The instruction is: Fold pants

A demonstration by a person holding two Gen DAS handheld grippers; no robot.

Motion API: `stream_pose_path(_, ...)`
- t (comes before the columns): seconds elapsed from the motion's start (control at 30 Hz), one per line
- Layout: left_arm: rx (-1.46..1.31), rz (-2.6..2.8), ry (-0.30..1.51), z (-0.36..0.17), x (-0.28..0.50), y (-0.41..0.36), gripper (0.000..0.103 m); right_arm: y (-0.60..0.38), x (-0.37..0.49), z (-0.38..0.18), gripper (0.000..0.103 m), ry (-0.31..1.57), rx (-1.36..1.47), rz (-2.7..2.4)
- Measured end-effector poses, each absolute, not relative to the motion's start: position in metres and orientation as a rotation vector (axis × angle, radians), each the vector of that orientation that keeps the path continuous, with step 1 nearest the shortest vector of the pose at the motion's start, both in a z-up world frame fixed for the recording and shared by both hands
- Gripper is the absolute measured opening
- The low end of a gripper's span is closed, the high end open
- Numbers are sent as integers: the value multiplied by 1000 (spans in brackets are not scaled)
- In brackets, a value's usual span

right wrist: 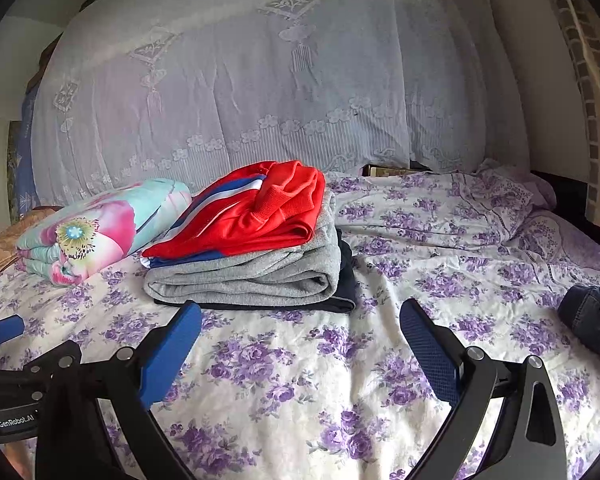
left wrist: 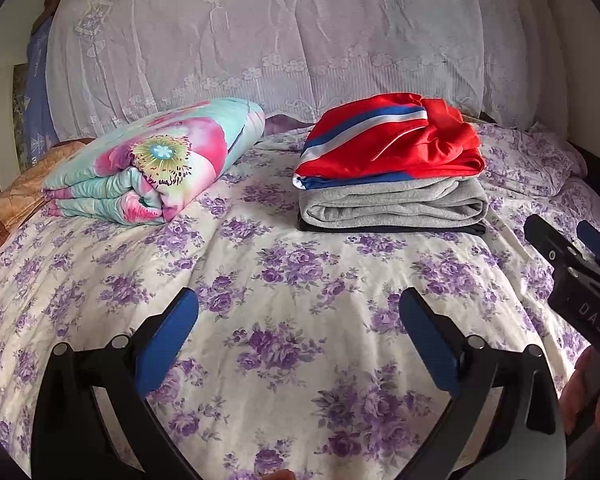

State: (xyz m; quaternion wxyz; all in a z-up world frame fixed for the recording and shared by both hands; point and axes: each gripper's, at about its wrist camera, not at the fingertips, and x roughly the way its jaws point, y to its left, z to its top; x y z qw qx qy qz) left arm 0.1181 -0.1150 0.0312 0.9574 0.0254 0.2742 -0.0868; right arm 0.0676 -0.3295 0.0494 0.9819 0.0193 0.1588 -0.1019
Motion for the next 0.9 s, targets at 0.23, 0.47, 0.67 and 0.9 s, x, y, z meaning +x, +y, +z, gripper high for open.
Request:
stream_pose_path(0.23,54,-191,551,32,116,-117,98,-330,68,49,99,320,38,-205)
stream_pose_path(0.47,42,-197,555,33,116,-116,98,-330,68,49,99,323,41,-205)
stream_pose_path(0.67,64,-193,556,32,116,-119,98,-329,67,48,99,325,44,-207)
stream_pose_path(0.9,78,-210,559,32,116,-121,98,-330,67,46,99,335,60,-207)
